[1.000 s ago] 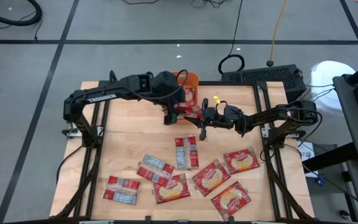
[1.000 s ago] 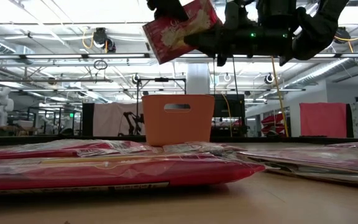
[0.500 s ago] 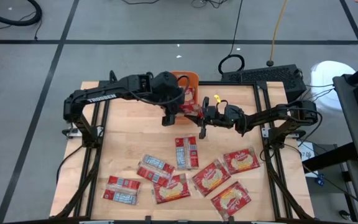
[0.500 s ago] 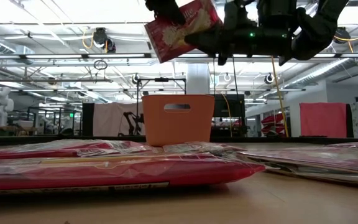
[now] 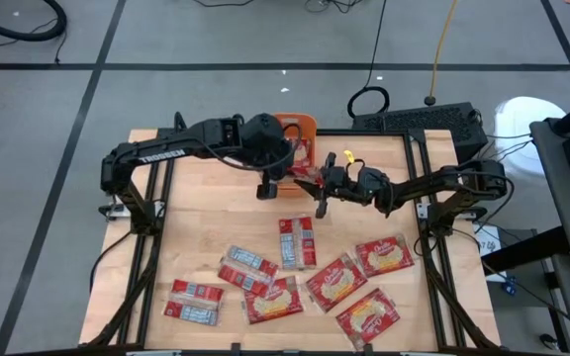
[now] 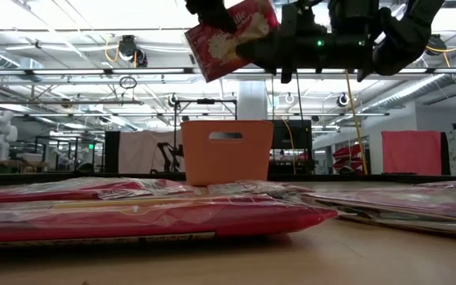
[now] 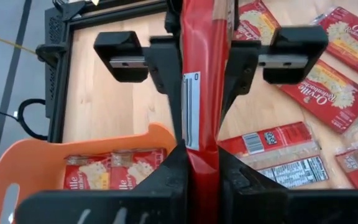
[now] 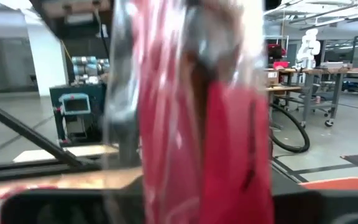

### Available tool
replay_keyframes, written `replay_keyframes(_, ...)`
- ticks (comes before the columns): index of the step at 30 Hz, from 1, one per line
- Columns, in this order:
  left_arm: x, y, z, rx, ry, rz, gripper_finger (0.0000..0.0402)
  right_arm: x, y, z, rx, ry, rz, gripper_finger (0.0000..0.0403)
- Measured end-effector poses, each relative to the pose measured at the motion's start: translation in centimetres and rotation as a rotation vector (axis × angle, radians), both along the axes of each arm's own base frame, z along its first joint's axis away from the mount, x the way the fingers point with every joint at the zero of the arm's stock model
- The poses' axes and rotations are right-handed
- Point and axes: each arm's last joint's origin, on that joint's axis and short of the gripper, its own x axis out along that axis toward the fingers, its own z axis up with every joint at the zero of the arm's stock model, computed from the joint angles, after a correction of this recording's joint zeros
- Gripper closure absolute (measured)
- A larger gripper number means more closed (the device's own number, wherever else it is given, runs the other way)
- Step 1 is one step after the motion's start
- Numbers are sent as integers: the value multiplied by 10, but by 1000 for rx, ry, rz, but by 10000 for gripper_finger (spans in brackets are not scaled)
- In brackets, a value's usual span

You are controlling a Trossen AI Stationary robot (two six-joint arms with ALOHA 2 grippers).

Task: Sort popcorn bags into baskets
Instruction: Put the red popcorn bag into the orange bin

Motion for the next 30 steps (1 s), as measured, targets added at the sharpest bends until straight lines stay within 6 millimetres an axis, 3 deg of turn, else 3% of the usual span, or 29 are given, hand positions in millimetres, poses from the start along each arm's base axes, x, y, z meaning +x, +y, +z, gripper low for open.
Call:
replay_keyframes(7,-12,2,13,27,-29,1,385,-12,2,15,26,47,-1,223)
replay_keyframes(13,-28,4,30,89,-80,-21,374,-28,6,19,51,215,-86,173)
replay_keyframes(20,-40,28,45,191,-140,96,385,-44,26,23,57,327,-13,166)
replay_keyframes(25,-47,58,64,235,-204,181,380,-53,43,7,28,369,56,175)
replay_keyframes(30,-42,89,79,284,-249,250,384,-62,52,-9,23,326,95,185)
